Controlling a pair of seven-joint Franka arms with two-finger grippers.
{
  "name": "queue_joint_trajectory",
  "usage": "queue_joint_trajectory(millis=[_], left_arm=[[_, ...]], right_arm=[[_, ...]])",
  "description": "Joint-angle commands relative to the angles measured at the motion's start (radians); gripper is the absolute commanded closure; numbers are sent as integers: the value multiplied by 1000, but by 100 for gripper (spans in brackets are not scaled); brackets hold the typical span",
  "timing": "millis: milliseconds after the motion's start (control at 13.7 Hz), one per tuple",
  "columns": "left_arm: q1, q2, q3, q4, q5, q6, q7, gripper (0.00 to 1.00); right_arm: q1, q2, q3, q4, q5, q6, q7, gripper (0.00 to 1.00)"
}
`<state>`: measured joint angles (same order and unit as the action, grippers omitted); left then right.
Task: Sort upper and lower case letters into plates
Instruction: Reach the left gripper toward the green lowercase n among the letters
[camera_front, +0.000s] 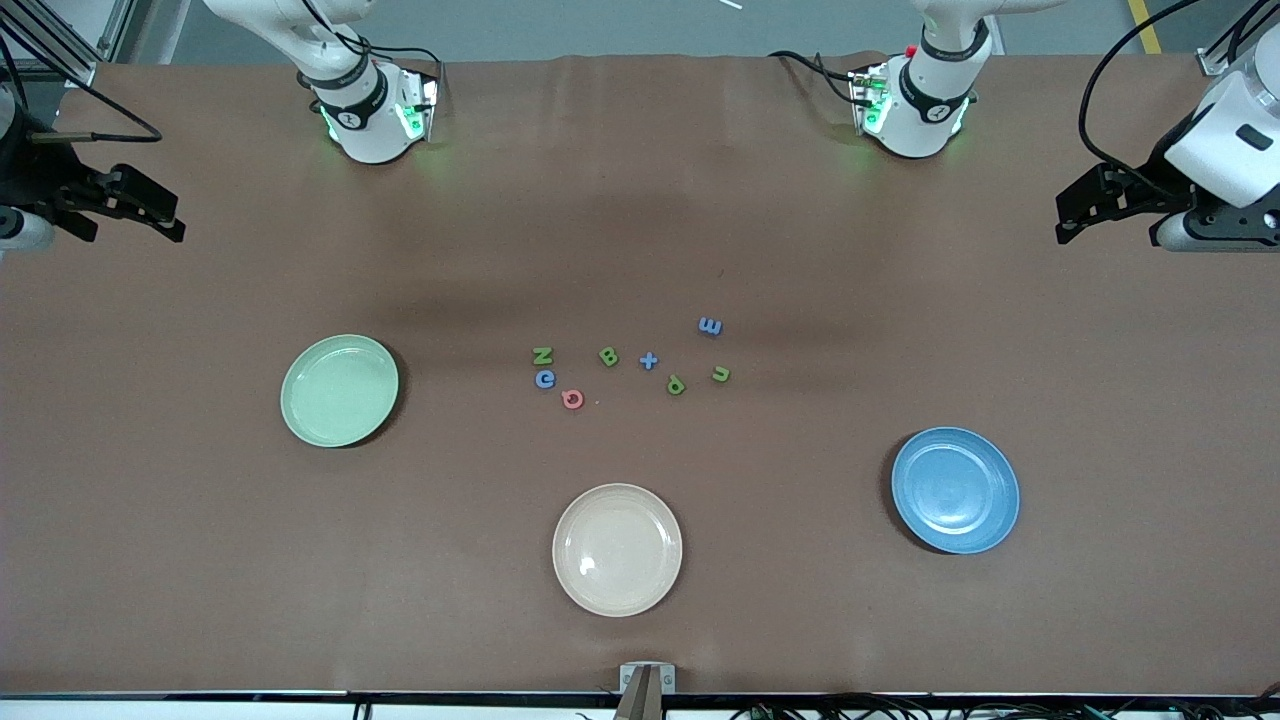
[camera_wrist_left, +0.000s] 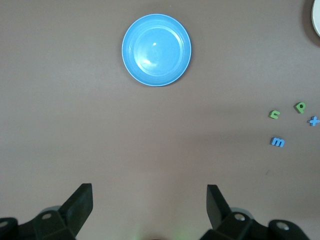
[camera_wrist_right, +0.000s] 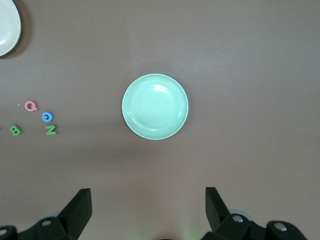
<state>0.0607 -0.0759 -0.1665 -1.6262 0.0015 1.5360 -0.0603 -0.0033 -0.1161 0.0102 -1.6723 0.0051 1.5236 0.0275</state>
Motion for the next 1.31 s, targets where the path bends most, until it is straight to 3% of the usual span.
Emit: queue_joint_trajectory(millis=[0,364,583,947,1238], left_arm=[[7,11,-2,26,0,-30,-9,0],[-10,18,-13,34,51,-40,-10,0],[-48,83,-48,23,29,-31,-50,0],[-154,255,-126,-1,37,185,-319,0],[-263,375,-127,-87,57,438,-628,0]], right_arm=[[-14,-27,10,-30,-13,12,-14,0],[-12,-27,10,-30,-11,12,-14,0],[-14,-27,10,-30,-11,10,-14,0],[-14,-25,10,-29,-11,6,-14,0],[-14,-24,10,-18,-11,-10,-12,0]])
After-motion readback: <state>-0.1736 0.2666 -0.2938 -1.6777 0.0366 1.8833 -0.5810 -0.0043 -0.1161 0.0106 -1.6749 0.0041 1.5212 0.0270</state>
